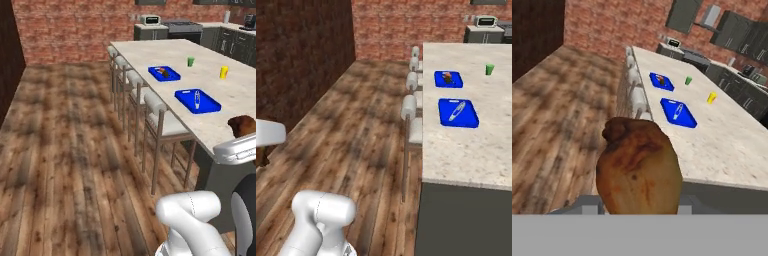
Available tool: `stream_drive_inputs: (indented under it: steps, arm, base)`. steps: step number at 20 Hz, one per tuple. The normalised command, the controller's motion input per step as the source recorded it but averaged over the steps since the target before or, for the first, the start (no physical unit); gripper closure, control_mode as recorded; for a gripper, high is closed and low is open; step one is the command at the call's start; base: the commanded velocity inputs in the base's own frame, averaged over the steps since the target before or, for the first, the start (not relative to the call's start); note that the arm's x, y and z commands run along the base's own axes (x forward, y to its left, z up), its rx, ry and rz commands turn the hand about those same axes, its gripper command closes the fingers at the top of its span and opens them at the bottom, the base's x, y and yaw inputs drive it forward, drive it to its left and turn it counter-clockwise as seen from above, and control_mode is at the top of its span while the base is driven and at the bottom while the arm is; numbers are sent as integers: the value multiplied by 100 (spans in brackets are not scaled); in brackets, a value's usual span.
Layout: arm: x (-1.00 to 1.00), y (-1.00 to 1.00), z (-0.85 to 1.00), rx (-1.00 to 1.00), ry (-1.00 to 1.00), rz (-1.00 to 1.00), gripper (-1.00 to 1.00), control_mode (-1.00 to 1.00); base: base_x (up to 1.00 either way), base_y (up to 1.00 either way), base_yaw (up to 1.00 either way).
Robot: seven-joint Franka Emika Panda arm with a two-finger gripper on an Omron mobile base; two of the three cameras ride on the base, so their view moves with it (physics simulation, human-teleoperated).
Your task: Gather the avocado and squash from the fridge and place them on a tray on the dining counter. Then gather the chicken drumsticks from the fridge and place them on the other tray.
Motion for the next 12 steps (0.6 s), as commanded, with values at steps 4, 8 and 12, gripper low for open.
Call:
stream_drive_inputs:
  steps: [4, 8, 12]
  arm:
    - [0, 0, 0, 0, 0, 0, 100, 100]
    - [0, 0, 0, 0, 0, 0, 100, 100]
    - [0, 0, 0, 0, 0, 0, 100, 100]
  base:
    - [65, 59, -41]
    - [70, 50, -44]
    - [63, 46, -47]
